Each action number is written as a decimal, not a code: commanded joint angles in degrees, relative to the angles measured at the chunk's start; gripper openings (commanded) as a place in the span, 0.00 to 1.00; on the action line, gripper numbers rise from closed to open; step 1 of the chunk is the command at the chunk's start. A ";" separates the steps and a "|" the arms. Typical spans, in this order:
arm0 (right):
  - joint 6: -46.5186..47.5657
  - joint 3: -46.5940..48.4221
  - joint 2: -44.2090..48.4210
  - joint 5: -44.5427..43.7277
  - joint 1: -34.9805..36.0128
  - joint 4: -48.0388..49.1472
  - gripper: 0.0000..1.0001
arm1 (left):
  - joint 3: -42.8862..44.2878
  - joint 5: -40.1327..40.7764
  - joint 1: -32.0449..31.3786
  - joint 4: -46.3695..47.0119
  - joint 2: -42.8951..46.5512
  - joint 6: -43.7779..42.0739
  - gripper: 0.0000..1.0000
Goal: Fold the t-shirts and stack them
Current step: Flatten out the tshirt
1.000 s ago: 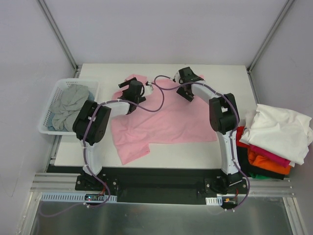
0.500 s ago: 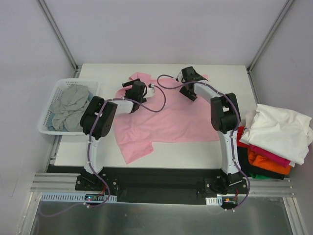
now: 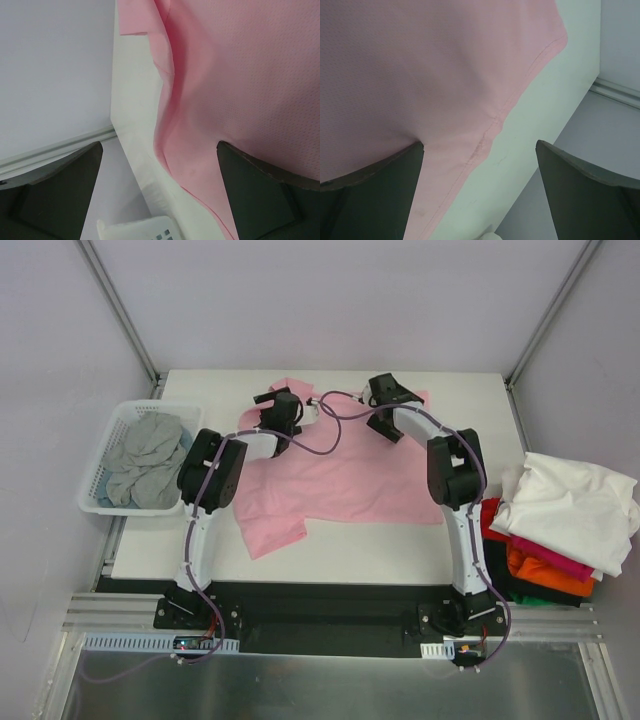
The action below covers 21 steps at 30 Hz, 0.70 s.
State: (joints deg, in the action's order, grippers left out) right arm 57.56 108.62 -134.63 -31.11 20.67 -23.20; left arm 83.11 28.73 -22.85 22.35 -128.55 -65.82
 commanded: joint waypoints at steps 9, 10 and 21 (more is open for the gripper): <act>4.84 11.61 -6.87 -5.27 -1.77 0.96 1.00 | 11.63 -1.22 2.64 -2.13 -6.88 -2.12 0.99; 5.10 12.05 -6.96 -5.45 -1.86 1.05 1.00 | 12.16 -1.22 2.64 -1.87 -7.24 -1.94 0.99; 0.81 1.70 4.79 -2.90 -0.90 4.74 1.00 | 8.30 -2.19 1.23 1.73 3.02 4.64 0.99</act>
State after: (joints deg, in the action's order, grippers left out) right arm 61.01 113.84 -138.80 -34.44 18.81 -19.62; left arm 93.47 27.46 -20.95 22.06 -134.98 -65.01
